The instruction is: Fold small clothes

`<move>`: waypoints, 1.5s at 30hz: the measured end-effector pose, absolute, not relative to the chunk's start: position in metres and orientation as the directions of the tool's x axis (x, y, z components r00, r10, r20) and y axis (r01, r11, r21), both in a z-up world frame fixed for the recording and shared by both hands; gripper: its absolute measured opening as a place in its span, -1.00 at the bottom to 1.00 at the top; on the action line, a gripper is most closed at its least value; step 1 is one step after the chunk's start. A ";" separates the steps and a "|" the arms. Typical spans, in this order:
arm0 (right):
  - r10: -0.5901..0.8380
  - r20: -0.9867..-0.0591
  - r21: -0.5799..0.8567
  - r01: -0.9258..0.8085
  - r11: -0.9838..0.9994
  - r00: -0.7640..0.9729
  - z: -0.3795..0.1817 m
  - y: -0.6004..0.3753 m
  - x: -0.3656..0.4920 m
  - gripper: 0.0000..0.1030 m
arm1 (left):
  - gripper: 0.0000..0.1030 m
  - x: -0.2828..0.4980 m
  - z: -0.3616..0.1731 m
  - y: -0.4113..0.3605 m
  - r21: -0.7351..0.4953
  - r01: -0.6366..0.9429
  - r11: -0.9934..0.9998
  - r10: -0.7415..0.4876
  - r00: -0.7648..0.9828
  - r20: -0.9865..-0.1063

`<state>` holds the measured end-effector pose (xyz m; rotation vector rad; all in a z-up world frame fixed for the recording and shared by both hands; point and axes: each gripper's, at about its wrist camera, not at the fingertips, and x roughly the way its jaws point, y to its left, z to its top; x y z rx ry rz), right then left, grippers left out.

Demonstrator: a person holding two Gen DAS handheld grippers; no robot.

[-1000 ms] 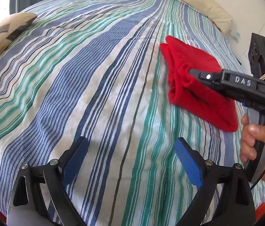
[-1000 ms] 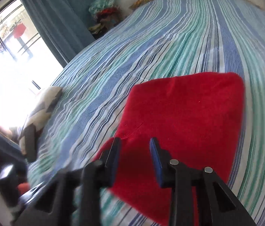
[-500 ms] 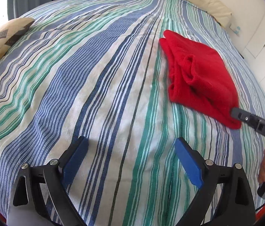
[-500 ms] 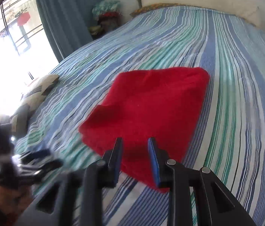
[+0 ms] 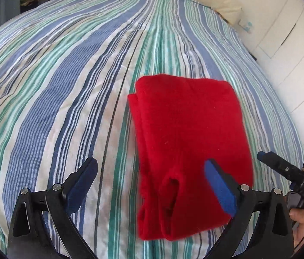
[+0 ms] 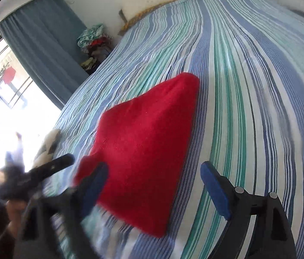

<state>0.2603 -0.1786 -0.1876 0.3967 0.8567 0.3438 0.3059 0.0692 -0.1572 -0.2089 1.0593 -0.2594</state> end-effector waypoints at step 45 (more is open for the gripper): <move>0.002 -0.787 0.056 0.068 0.996 0.617 -0.119 -0.200 -0.006 0.98 | 0.98 0.047 -0.051 -0.007 0.156 0.168 0.973 0.012 0.643 -0.766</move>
